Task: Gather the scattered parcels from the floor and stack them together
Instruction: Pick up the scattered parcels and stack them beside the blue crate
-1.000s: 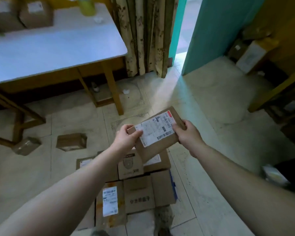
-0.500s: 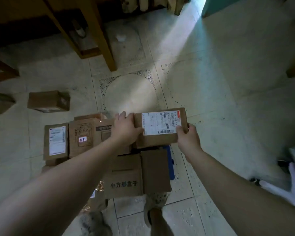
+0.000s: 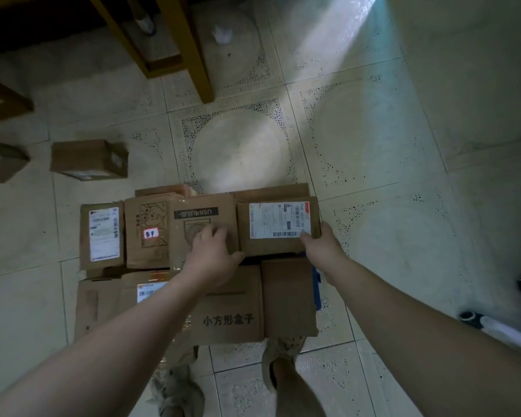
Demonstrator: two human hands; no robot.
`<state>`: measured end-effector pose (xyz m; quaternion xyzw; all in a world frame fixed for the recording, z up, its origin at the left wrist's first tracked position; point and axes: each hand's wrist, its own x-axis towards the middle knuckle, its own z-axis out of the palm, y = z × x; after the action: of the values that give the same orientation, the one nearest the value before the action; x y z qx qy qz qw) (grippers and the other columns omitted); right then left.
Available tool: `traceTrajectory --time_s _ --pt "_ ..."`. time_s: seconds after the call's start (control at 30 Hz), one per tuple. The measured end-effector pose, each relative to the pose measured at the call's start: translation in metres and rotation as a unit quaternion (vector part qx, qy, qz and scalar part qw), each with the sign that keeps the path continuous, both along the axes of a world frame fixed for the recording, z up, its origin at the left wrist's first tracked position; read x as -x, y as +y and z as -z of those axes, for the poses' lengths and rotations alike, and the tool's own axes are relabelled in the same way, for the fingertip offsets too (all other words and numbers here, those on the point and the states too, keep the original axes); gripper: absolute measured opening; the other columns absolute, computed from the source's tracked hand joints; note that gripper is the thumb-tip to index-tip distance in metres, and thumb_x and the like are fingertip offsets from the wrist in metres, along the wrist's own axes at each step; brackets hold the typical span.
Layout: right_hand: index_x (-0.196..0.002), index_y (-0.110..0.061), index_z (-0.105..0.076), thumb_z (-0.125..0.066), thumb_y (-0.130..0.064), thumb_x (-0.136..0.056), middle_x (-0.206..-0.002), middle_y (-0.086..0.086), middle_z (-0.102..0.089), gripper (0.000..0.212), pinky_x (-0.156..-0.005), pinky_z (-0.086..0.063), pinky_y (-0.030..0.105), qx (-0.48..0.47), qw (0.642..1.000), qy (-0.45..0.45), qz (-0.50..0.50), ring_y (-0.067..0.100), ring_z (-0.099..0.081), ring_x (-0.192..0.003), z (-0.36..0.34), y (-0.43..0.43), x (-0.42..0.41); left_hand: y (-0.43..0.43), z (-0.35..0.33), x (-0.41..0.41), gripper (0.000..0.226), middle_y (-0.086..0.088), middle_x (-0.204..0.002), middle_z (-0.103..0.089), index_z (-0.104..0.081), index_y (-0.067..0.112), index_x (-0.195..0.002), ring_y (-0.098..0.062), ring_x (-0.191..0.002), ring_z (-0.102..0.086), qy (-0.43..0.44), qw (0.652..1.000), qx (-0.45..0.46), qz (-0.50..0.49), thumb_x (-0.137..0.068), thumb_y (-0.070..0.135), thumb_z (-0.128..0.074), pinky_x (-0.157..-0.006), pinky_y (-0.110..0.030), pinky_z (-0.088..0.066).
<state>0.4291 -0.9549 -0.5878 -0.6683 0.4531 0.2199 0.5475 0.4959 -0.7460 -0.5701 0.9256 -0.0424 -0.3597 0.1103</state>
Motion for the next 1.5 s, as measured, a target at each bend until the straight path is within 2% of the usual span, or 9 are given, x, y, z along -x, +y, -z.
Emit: traceTrajectory --time_s 0.1,0.2,0.33,0.53,0.8,1.0,1.13,1.4,1.5 --pt "-0.136 -0.014 -0.04 -0.055 -0.027 -0.095 -0.116 -0.002 -0.05 0.046 -0.075 -0.042 0.028 0.056 0.997 0.003 -0.047 0.016 -0.048 -0.093 -0.024 0.002 -0.002 0.019 -0.02 -0.01 0.071 -0.006 -0.153 -0.026 -0.031 0.02 -0.146 -0.028 -0.14 -0.023 -0.002 0.999 0.034 -0.026 -0.086 0.042 -0.062 -0.113 -0.047 -0.026" --pt "-0.135 -0.017 -0.046 -0.053 -0.027 -0.096 -0.129 0.006 -0.055 0.042 -0.084 -0.046 0.03 0.074 0.991 -0.01 -0.109 0.019 -0.053 -0.104 -0.069 0.02 -0.006 0.054 -0.057 -0.013 0.072 -0.005 -0.153 -0.028 -0.031 0.022 -0.147 -0.026 -0.139 -0.026 0.002 0.997 0.041 -0.061 -0.086 0.041 -0.063 -0.112 -0.045 -0.025" --pt "-0.149 -0.014 -0.028 -0.049 -0.039 -0.097 -0.149 0.009 -0.035 0.062 -0.097 -0.035 0.029 0.101 0.97 -0.003 -0.221 0.028 -0.041 -0.129 -0.149 0.075 -0.011 0.124 -0.128 -0.006 0.078 -0.004 -0.158 -0.019 -0.02 0.028 -0.15 -0.027 -0.144 -0.018 0.009 0.995 0.035 -0.09 -0.086 0.044 -0.062 -0.114 -0.048 -0.022" --pt "-0.15 -0.019 -0.026 -0.05 -0.047 -0.094 -0.155 0.007 -0.029 0.067 -0.11 -0.029 0.041 0.148 0.935 -0.035 -0.321 0.027 -0.031 -0.139 -0.27 0.216 -0.015 0.265 -0.245 0.027 0.079 -0.012 -0.159 -0.013 -0.019 0.024 -0.151 -0.027 -0.146 -0.008 -0.02 0.991 0.05 -0.121 -0.088 0.045 -0.061 -0.117 -0.036 -0.01" --pt "-0.15 -0.02 -0.025 -0.052 -0.046 -0.094 -0.153 0.007 -0.033 0.068 -0.105 -0.035 0.038 0.17 0.879 -0.116 -0.43 0.026 -0.038 -0.135 -0.372 0.425 -0.007 0.47 -0.363 0.096 0.076 -0.005 -0.159 -0.013 -0.019 0.027 -0.151 -0.026 -0.146 -0.01 -0.077 0.957 0.095 -0.262 -0.089 0.041 -0.061 -0.116 -0.045 -0.015" --pt "-0.15 -0.024 -0.025 -0.054 -0.048 -0.092 -0.153 0.006 -0.034 0.069 -0.102 -0.043 0.038 0.142 0.836 -0.178 -0.499 0.025 -0.042 -0.132 -0.411 0.535 -0.025 0.574 -0.412 0.105 0.075 -0.004 -0.159 -0.014 -0.021 0.027 -0.151 -0.025 -0.146 -0.01 -0.11 0.933 0.121 -0.321 -0.089 0.041 -0.061 -0.117 -0.047 -0.016" --pt "-0.149 -0.022 -0.026 -0.054 -0.046 -0.093 -0.151 0.007 -0.036 0.068 -0.089 -0.043 0.03 0.141 0.821 -0.199 -0.516 0.024 -0.047 -0.126 -0.415 0.574 -0.051 0.609 -0.423 0.092 0.075 -0.004 -0.159 -0.016 -0.02 0.027 -0.151 -0.025 -0.145 -0.013 -0.11 0.935 0.116 -0.316 -0.089 0.041 -0.061 -0.116 -0.048 -0.019" --pt "-0.149 -0.018 -0.025 -0.052 -0.043 -0.095 -0.15 0.011 -0.037 0.066 -0.11 -0.034 0.047 0.11 0.84 -0.158 -0.507 0.03 -0.039 -0.135 -0.388 0.61 -0.12 0.643 -0.424 0.026 0.074 -0.005 -0.159 -0.014 -0.019 0.025 -0.151 -0.025 -0.146 -0.012 -0.09 0.947 0.072 -0.3 -0.09 0.039 -0.059 -0.116 -0.047 -0.019" --pt "-0.15 -0.017 -0.026 -0.052 -0.043 -0.095 -0.152 0.011 -0.035 0.066 -0.109 -0.036 0.043 0.1 0.853 -0.135 -0.495 0.029 -0.037 -0.136 -0.373 0.613 -0.137 0.649 -0.41 -0.002 0.075 -0.004 -0.159 -0.014 -0.019 0.026 -0.151 -0.025 -0.146 -0.012 -0.066 0.957 0.07 -0.274 -0.09 0.041 -0.059 -0.117 -0.047 -0.018"
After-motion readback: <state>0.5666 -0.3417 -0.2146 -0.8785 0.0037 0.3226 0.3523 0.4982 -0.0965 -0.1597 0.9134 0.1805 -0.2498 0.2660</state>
